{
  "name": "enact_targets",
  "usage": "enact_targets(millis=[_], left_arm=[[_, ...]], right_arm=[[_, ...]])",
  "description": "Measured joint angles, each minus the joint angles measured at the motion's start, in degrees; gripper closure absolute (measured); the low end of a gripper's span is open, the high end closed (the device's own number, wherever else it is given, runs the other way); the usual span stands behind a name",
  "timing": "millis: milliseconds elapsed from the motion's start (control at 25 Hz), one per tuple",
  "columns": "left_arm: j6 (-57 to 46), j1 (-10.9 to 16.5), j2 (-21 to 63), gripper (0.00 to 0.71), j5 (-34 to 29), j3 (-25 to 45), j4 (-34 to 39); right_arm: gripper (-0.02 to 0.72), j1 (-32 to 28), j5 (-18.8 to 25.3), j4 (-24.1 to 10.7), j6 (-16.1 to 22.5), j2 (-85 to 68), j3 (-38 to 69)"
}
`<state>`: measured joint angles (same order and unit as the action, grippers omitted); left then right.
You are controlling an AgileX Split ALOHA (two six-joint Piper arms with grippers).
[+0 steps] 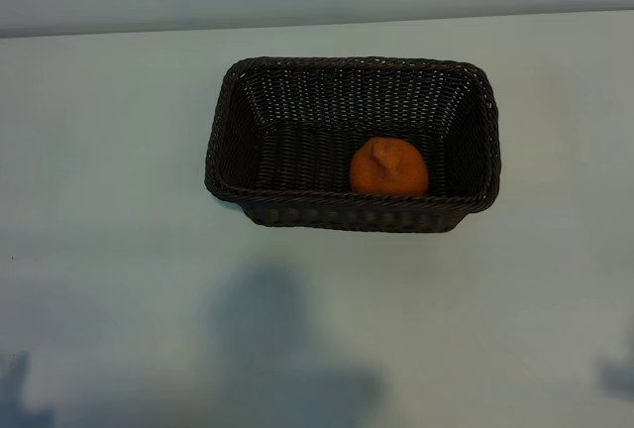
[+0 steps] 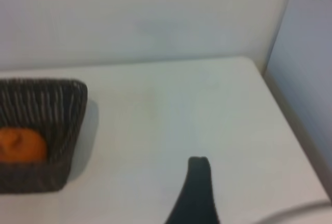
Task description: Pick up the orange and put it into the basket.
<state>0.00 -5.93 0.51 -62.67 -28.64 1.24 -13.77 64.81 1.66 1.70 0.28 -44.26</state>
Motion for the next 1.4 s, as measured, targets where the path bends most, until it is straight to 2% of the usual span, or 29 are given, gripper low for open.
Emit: enact_targets(millis=[400, 560, 800, 1400], left_arm=[[0.0, 0.0, 0.0, 0.129, 0.0, 0.0, 0.0], [0.0, 0.0, 0.0, 0.129, 0.0, 0.0, 0.0], [0.0, 0.0, 0.0, 0.129, 0.0, 0.0, 0.0], [0.0, 0.0, 0.0, 0.129, 0.0, 0.0, 0.0]], right_arm=[[0.107, 0.0, 0.2, -0.6, 0.1, -0.8, 7.7], [0.107, 0.0, -0.9, -0.5, -1.7, -0.8, 10.6], [0.107, 0.0, -2.6, 1.8, -4.6, -0.8, 15.0], [0.130, 0.0, -3.5, 3.7, -5.7, -0.8, 16.3]])
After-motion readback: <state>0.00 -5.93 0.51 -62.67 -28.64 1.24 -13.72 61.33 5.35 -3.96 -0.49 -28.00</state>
